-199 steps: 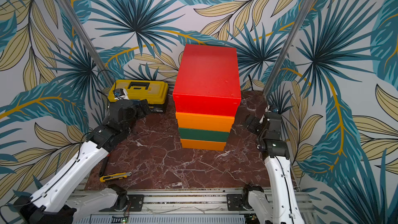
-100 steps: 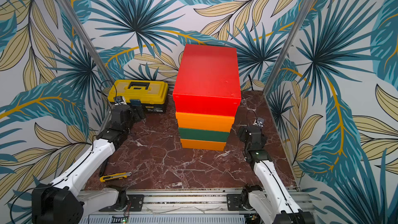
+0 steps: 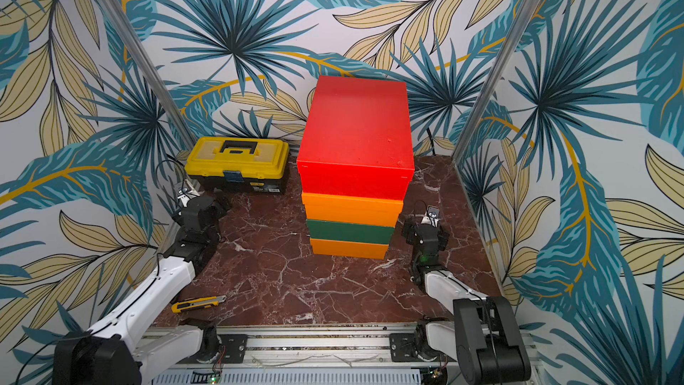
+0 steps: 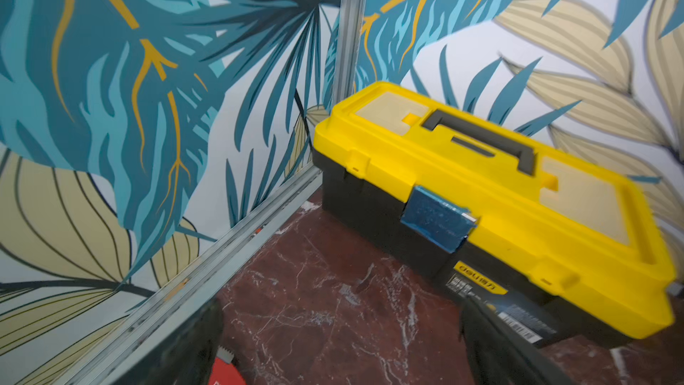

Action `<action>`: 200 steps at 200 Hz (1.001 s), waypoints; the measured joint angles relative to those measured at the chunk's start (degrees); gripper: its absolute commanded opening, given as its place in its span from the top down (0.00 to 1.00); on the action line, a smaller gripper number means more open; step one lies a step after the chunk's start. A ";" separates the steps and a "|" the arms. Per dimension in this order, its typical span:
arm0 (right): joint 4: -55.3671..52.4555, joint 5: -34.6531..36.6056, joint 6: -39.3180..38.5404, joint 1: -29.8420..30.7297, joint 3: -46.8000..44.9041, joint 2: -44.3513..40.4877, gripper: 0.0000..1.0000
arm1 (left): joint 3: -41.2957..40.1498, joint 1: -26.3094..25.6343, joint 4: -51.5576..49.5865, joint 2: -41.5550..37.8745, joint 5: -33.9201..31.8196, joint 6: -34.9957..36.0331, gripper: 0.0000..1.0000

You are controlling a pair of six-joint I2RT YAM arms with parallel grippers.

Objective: Stack the shoeboxes
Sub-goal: Reset both arms

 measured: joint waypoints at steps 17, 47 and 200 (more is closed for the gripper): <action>1.70 0.44 -0.85 0.09 1.29 0.85 0.01 | -2.27 0.00 0.55 2.34 0.07 0.70 0.00; 3.69 1.33 -2.05 0.13 1.40 2.47 0.00 | -8.11 0.07 6.19 2.75 3.50 5.27 0.00; 14.99 0.81 -2.58 -0.11 2.75 14.91 0.01 | -14.67 6.84 40.68 23.58 29.44 19.80 0.01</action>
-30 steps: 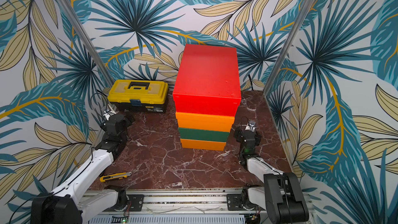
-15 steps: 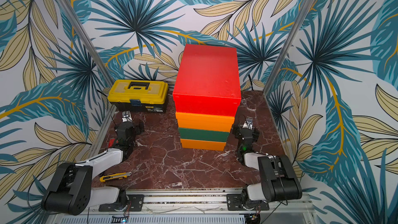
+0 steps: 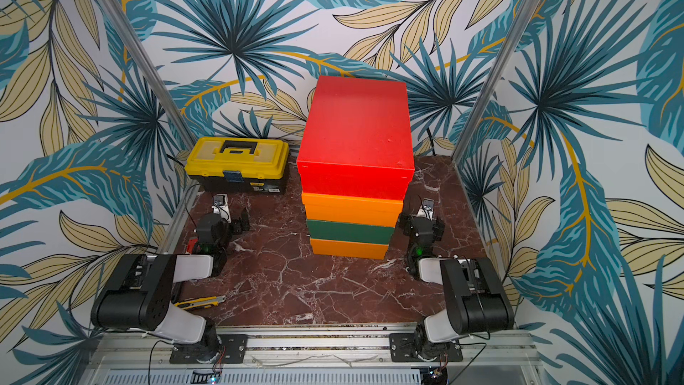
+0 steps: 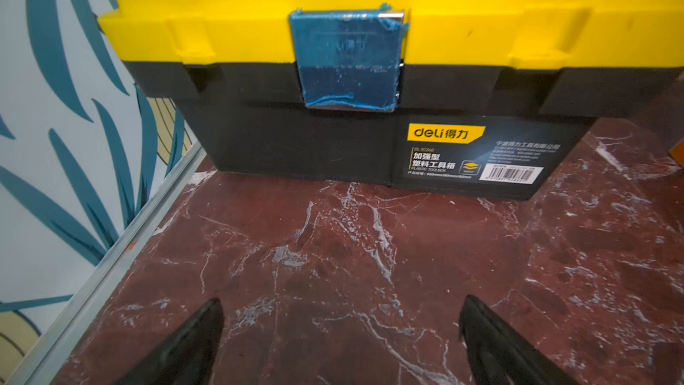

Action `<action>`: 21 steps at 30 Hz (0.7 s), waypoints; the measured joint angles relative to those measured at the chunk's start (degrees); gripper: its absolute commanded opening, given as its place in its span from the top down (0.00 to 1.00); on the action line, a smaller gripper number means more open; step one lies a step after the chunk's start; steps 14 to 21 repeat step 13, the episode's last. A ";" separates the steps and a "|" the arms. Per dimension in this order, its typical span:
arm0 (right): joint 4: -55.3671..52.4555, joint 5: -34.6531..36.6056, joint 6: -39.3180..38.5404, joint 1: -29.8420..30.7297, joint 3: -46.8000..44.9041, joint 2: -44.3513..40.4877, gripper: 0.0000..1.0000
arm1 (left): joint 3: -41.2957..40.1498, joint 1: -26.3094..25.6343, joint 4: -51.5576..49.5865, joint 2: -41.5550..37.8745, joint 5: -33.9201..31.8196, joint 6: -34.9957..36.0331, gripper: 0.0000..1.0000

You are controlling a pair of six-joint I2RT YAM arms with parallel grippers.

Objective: Stack the shoeboxes
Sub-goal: Reset both arms

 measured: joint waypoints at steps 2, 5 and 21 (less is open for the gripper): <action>0.04 0.00 0.09 0.00 0.00 0.00 0.01 | 0.00 0.00 0.39 0.00 0.48 -0.02 0.00; 0.04 0.00 0.11 0.00 0.00 0.00 0.00 | 0.00 0.02 0.85 0.00 0.90 0.00 0.01; 0.07 0.00 0.11 0.00 0.00 0.00 0.00 | 0.00 1.73 0.96 0.00 4.48 -0.37 0.00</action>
